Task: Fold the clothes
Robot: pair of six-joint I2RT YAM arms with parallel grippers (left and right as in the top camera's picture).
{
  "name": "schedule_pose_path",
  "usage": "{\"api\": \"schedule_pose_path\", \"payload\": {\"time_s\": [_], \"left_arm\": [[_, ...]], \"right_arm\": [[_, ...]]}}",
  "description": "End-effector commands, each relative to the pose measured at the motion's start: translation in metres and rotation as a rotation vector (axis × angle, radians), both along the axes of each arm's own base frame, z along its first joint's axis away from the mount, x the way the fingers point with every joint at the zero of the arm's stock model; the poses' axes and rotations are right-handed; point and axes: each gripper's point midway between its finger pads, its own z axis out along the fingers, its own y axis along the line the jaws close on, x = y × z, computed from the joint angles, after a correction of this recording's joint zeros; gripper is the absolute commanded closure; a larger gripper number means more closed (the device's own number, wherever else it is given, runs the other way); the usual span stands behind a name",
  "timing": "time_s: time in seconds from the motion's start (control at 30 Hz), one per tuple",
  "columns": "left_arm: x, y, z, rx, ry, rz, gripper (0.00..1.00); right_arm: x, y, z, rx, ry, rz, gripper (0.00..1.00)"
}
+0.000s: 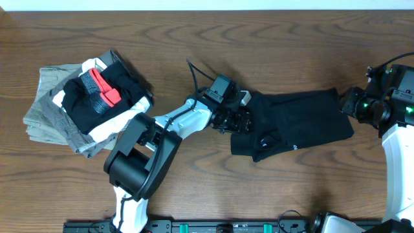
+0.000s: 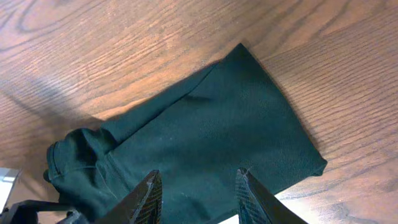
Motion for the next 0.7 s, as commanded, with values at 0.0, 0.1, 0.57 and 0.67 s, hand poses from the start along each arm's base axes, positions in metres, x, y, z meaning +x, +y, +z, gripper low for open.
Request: {"api": "schedule_pose_path", "payload": {"time_s": [0.0, 0.1, 0.57, 0.67], "left_arm": [[-0.017, 0.016, -0.021, 0.099, 0.167, 0.106, 0.32], [-0.021, 0.028, -0.03, 0.182, 0.225, 0.181, 0.29], [0.005, 0.084, -0.036, 0.234, 0.21, 0.226, 0.17], [0.013, 0.099, -0.037, 0.234, 0.213, 0.248, 0.15]], "right_arm": [[0.0, 0.0, 0.004, -0.003, -0.011, 0.013, 0.63], [-0.001, 0.0, 0.004, -0.002, -0.006, 0.013, 0.63], [-0.004, 0.002, 0.002, -0.002, 0.009, 0.031, 0.65], [-0.005, 0.011, 0.0, 0.037, 0.009, 0.056, 0.66]]}}
